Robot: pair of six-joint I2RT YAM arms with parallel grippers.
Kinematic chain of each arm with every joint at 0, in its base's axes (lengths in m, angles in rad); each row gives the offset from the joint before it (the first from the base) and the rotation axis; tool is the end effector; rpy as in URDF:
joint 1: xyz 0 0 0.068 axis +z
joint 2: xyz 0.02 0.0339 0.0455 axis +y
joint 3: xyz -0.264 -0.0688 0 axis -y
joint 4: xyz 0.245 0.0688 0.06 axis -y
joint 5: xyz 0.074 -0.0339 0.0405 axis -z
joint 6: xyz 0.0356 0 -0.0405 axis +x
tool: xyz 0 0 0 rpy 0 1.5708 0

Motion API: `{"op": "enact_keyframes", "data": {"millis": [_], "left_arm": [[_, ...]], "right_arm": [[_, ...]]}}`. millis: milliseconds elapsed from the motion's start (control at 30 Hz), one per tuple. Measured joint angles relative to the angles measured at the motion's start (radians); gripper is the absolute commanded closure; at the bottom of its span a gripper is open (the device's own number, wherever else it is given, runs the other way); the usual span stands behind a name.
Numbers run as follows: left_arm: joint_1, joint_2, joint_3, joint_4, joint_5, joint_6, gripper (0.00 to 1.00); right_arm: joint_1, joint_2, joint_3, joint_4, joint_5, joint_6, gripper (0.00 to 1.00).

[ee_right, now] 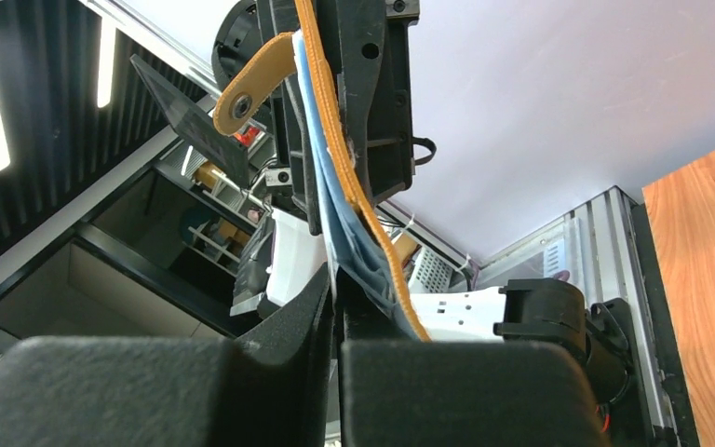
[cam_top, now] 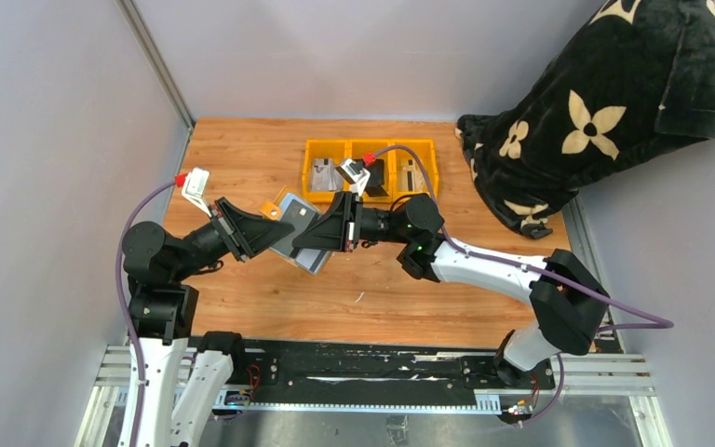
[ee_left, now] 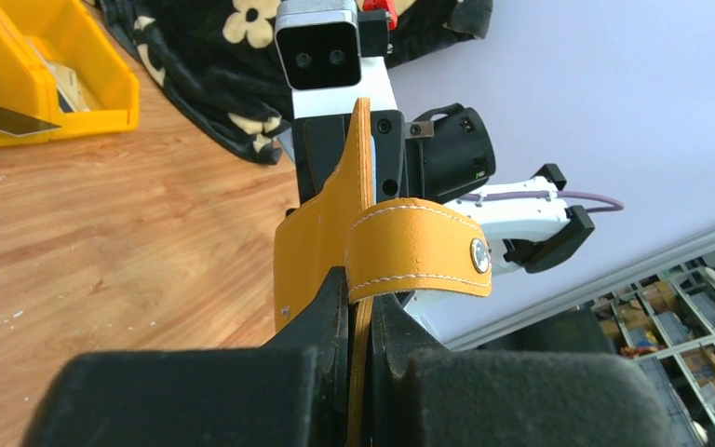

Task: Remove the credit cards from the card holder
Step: Remove the credit card from the card holder.

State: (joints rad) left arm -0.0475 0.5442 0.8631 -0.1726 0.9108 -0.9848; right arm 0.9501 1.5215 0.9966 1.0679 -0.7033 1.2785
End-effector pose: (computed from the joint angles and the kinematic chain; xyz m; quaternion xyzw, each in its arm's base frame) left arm 0.1013 -0.0330 0.3979 0.0319 0.6740 -0.5855 0.4493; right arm 0.1765 0.2865 0.3586 -0.2205 0.5043 0.8085 0.2084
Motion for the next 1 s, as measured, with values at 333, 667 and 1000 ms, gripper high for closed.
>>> {"op": "enact_keyframes", "data": {"millis": [333,667,1000], "left_arm": [[-0.008,0.003,0.000,-0.001,0.036,-0.019,0.99],[-0.014,0.017,0.017,0.001,0.051,-0.022,0.99],[-0.011,0.016,0.028,0.016,0.035,-0.021,1.00]], "right_arm": [[0.014,-0.038,-0.066,0.059,0.027,0.010,1.00],[0.016,-0.116,-0.110,-0.006,0.032,-0.044,0.85],[0.014,-0.145,-0.118,-0.027,0.034,-0.048,1.00]]}}
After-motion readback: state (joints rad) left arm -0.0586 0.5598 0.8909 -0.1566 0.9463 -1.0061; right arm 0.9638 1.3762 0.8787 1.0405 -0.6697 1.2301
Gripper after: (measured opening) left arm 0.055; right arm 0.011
